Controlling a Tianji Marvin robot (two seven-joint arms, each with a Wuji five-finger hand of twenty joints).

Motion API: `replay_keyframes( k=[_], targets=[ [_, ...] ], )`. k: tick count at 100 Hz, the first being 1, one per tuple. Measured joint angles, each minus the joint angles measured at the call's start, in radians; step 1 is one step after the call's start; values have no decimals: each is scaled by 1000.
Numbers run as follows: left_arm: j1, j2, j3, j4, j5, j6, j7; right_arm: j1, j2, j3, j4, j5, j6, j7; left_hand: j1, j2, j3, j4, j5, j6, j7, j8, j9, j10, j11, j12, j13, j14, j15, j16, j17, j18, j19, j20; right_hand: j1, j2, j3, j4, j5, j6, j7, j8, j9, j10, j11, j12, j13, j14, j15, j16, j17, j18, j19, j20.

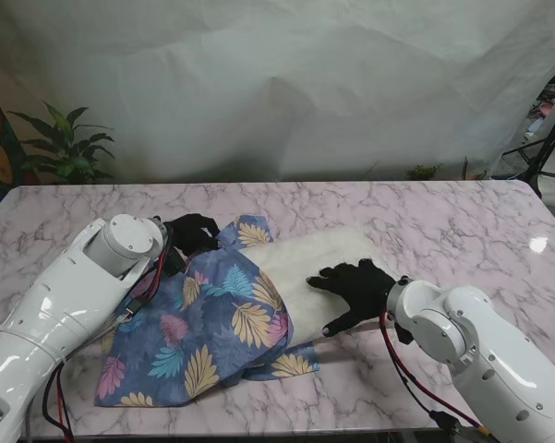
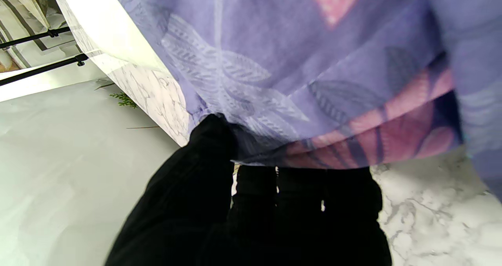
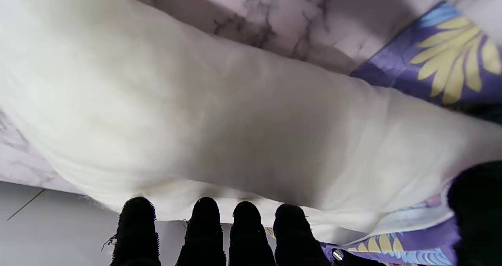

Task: Put a pillowcase on a pillow

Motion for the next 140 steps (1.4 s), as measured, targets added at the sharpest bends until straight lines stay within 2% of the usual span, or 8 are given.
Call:
replay_keyframes(
  k=[19, 33, 42, 48, 57, 80, 109, 140],
  targets=[
    [0, 2, 0, 3, 1, -1, -5, -34, 2, -16, 31, -252, 9, -223, 0, 0, 0, 0, 0, 0, 0, 4, 0, -1, 0, 0, 0, -1, 0, 0, -2, 0, 0, 0, 1, -61, 19, 0, 0, 15, -9, -2, -23, 23, -61, -84, -20, 44, -50, -23, -10, 60, -58, -9],
    [1, 3, 3, 3, -8, -2, -11, 0, 0, -102, 155, -228, 122, -431, 0, 0, 0, 0, 0, 0, 0, 6, 0, -1, 0, 0, 0, -1, 0, 2, -11, 0, 0, 0, 166, -180, 19, 0, 0, -39, -11, -2, -9, -41, 77, 113, 117, 60, -49, -23, 85, 98, 43, -9],
    [1, 2, -1, 7, -41, -3, -13, 35, -8, -139, 224, -224, 135, -484, 0, 0, 0, 0, 0, 0, 0, 6, 0, -1, 0, 0, -2, -1, 0, 9, -18, 0, 0, 0, 334, -240, -78, 6, -40, -100, 136, 488, -9, -123, 394, 151, 276, 34, -54, -19, 207, 125, 126, 47],
    [0, 2, -3, 11, -64, -9, -22, 69, -15, -174, 284, -157, 143, -576, 0, 0, 0, 0, 0, 0, 0, 6, 0, -1, 0, 0, -3, -1, 0, 10, -22, 0, 0, 0, 412, -325, 24, 7, -38, -158, 402, 622, 46, -163, 580, 194, 386, 27, -5, 4, 293, 149, 181, 87],
    [-3, 1, -3, 23, -90, -28, -48, 104, -33, -197, 339, -48, 158, -634, 0, 0, 0, 0, 0, 0, 0, 6, 0, -1, 0, 0, -3, -1, 0, 10, -28, 0, 0, 0, 416, -459, 370, -13, 40, -288, 797, 594, 223, -210, 665, 232, 568, 6, 22, 46, 451, 164, 239, 129],
    [-31, -4, 23, 62, -158, -73, -102, 150, -79, -220, 405, 11, 190, -773, 0, 0, 0, 0, 0, 0, 0, 7, 0, -9, 0, 0, -17, -2, 0, 11, -49, 0, 0, 0, 586, -560, 399, -159, 627, -409, 1061, 277, 894, -217, 643, 239, 1025, -30, 225, 239, 886, 136, 427, 132],
    [-57, -5, 69, 70, -157, -96, -120, 160, -95, -202, 444, 24, 47, -898, 11, 19, -50, 4, -1, -8, -2, 7, -4, -10, -26, 3, -58, -3, -13, 11, -88, -2, -15, 0, 633, -646, 398, -169, 771, -406, 1058, 406, 1024, -211, 634, 360, 1087, -29, 475, 382, 1059, -127, 557, 150],
    [-62, -15, 83, 51, -102, -39, -48, 160, -84, -191, 432, -24, -54, -930, 54, 205, -299, 66, 12, -15, -112, -172, -246, 16, -59, -121, -275, 42, -57, 11, -290, -3, -101, 62, 635, -646, 398, -170, 780, -393, 1042, 490, 1035, -211, 634, 398, 1092, -29, 500, 408, 1061, -163, 582, 115]
  ],
)
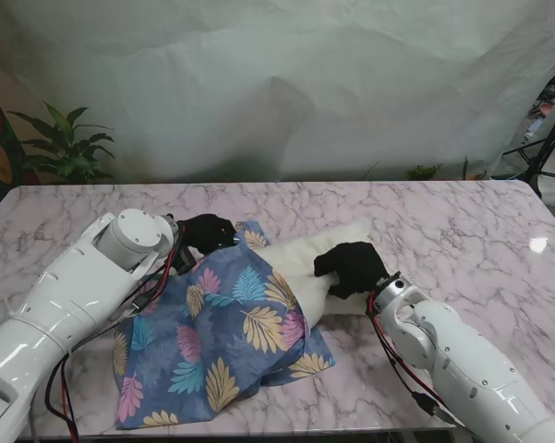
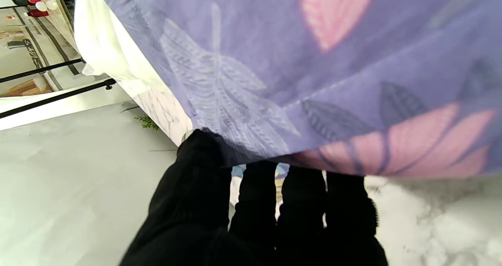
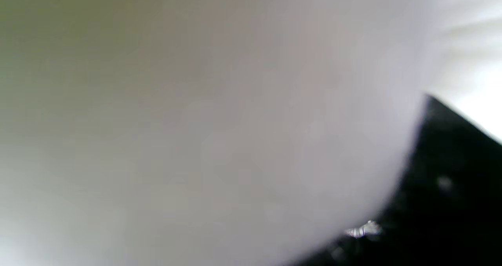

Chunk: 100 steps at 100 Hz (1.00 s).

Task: Put a pillowcase on a pillow

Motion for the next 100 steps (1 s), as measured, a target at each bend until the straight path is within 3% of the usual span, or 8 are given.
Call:
replay_keyframes(
  k=[21, 43, 65, 100],
  targets=[
    [2, -15, 13, 1, 78, -19, 111, -17, 4, 17, -31, -20, -22, 7, 0, 0, -10, 0, 19, -4, -2, 30, 0, -2, 0, 0, 0, 0, 0, 0, 0, 5, 0, 12, 0, 0, 1, 0, 0, 8, 0, 0, 0, 0, 0, 5, 2, 0, 25, 7, 0, 0, 17, -1],
    [-17, -16, 55, -2, 145, -28, 121, -38, 10, 39, -66, -36, -58, 11, 0, -14, -10, 0, 18, -5, 18, 156, 21, -26, 11, 130, 2, -1, 3, 0, 29, 5, 0, 14, 0, 0, 1, -1, 0, 11, 0, 11, 0, 0, 0, 6, 9, 0, 25, 9, 2, 0, 18, -1],
    [-55, -30, 100, 17, 122, -26, 154, -35, 7, 33, -67, -23, -92, -20, 0, -28, -9, 0, 18, -5, 30, 171, 46, -28, 12, 144, 3, -12, 4, 0, 36, 5, 0, 14, 0, 0, 2, -3, 0, 14, 0, 25, 0, 0, 5, 7, 9, 0, 25, 11, 3, 0, 19, -13],
    [-111, -76, 128, 53, 86, -1, 204, -34, 7, 42, -73, -24, -159, -12, 0, -41, -8, 0, 18, -6, 36, 180, 46, -38, 12, 147, 15, -16, 9, 0, 36, 5, 0, 14, 0, 0, 4, -3, 0, 37, 0, 39, 1, 0, 10, 18, 12, 0, 73, 24, 3, -9, 20, -51]
  ],
)
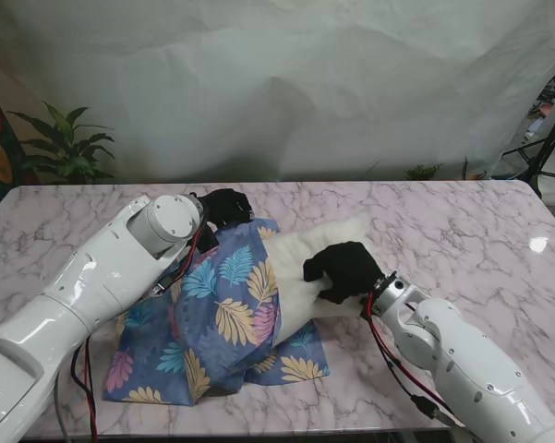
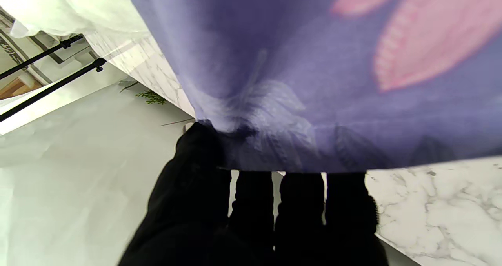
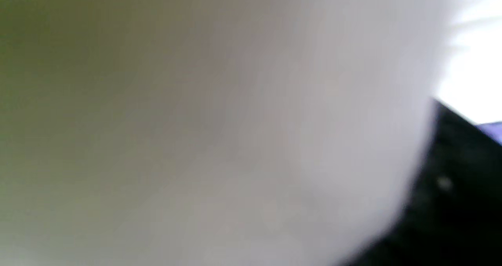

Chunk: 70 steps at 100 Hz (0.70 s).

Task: Put a pillowcase on a pillow

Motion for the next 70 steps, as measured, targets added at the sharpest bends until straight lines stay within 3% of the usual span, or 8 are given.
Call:
replay_keyframes(
  k=[23, 39, 70],
  targets=[
    [-32, -23, 27, 23, -50, -26, 6, 7, 0, -2, 6, 2, -29, -11, 0, -3, 0, 0, 0, -3, 3, 0, 0, -14, 0, 0, 0, -11, 0, -2, -46, -2, 0, 0, 0, 0, 0, 0, 1, 9, 1, 14, 0, 0, 9, 1, 0, 0, 1, 11, 0, -5, 0, -22],
    [-52, -28, 63, 46, -78, -154, -49, 19, -3, -8, 24, 19, -48, -16, 0, -4, -1, 0, 0, -11, 3, 1, 0, -27, -13, 0, -11, -25, 0, -13, -83, -27, -14, 0, 0, 0, 0, 0, 10, 9, 1, 26, 1, 0, 13, 8, 2, 0, 23, 12, 0, -6, 7, -34],
    [-67, -23, 108, 34, -95, -193, -110, 39, -10, -16, 52, 60, -83, -6, 0, -4, -2, 0, 0, -20, 3, 3, -28, -50, -39, 1, -67, -39, -28, -18, -157, -39, -55, 0, 0, 0, 0, 0, 11, 9, 2, 38, 1, 0, 13, 11, 2, 0, 23, 13, -3, -6, 15, -53]
  ],
)
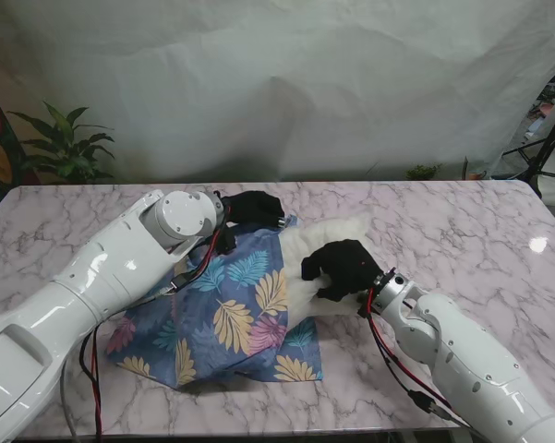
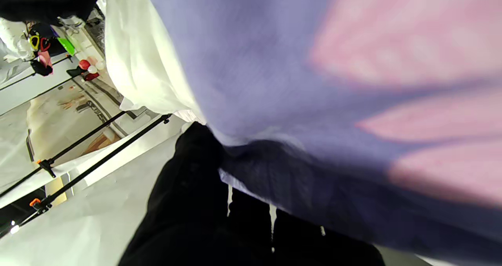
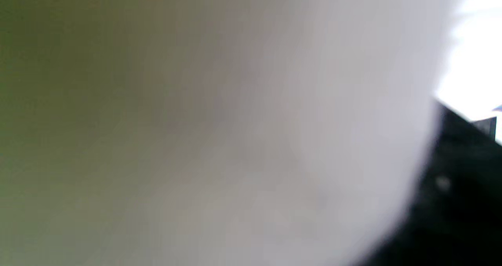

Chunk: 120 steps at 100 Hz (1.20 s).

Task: Put a pillowcase on a pillow

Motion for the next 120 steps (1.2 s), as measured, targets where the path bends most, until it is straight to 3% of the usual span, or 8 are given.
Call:
replay_keyframes(
  k=[10, 28, 62, 78, 93, 105, 111, 120],
  targets=[
    [-4, -8, 5, 4, 33, 21, 44, 2, -4, -1, 6, 13, -18, 1, 0, 0, 0, 0, 0, 0, 0, 2, 0, -1, 0, 0, 0, 0, 0, 0, 0, -1, 0, 0, 0, 0, 0, 0, 0, 0, 0, 0, 0, 0, 1, 0, 1, 0, 0, 6, 0, 0, 3, -1],
    [-25, -39, 20, 31, 83, 162, 128, -4, -8, 12, -1, 16, -55, 15, 0, -7, -10, -1, 11, 0, -4, 9, 0, -1, 1, 0, -2, 0, 0, 0, 1, -10, 0, 0, 0, 0, 0, 0, 0, 4, 0, 0, 0, 0, 7, 1, 9, 0, 0, 11, 0, 0, 10, -6],
    [-23, -94, -27, 71, 42, 227, 264, -8, -10, 18, -1, 36, -119, 22, 0, -8, -10, -1, 11, 0, -5, 22, 0, -1, 2, 12, -2, 0, 0, 7, 4, -10, 3, 10, 1, 0, 1, 0, 0, 32, 0, 0, 11, 0, 9, 13, 10, 0, 4, 23, 0, 0, 23, -7],
    [-16, -96, -29, 64, 0, 197, 239, 9, -16, -12, 25, 62, -114, -4, 0, -8, -10, -1, 11, 0, -5, 23, 0, -1, 2, 12, -2, 0, 0, 7, 4, -10, 3, 11, 1, 0, 1, 0, 0, 33, 1, 22, 11, 0, 9, 15, 11, 0, 24, 23, 0, 0, 29, -7],
    [-16, -94, -13, 65, -17, 138, 178, 15, -37, -31, 45, 153, -65, -9, 0, -8, -10, -1, 11, 0, -5, 24, 0, -1, 2, 12, -6, 0, 0, 7, -15, -10, 3, 11, 1, 0, 1, 0, 11, 37, 1, 24, 12, 9, 10, 17, 11, 0, 25, 23, 1, 0, 32, -7],
    [-14, -90, -7, 65, -48, 119, 131, 20, -47, -42, 55, 158, -53, -8, 0, -8, -10, -1, 11, 0, -5, 24, -18, -1, 2, 12, -18, 0, 0, 7, -24, -10, 3, 11, 1, 0, 2, 0, 11, 38, 1, 24, 12, 13, 10, 17, 11, 0, 26, 23, 1, 0, 32, -2],
    [-8, -89, -9, 65, -60, 103, 127, 24, -49, -49, 60, 161, -48, 2, 0, -8, -10, -1, 11, 0, -9, 13, -47, -1, 2, -14, -32, 0, -1, 7, -34, -10, 3, 11, 1, 0, 2, 0, 11, 38, 2, 25, 12, 14, 10, 17, 11, 0, 27, 24, 1, 0, 20, 72],
    [3, -85, -12, 63, -63, 96, 118, 28, -50, -50, 64, 176, -41, 33, 0, -5, -10, -1, 11, 0, -24, -74, -109, 10, 2, -110, -75, 1, -28, 3, -63, -10, -24, 11, 2, 0, 2, 0, 11, 39, 2, 25, 12, 15, 10, 18, 11, 0, 27, 24, 2, 0, 10, 106]
  ],
)
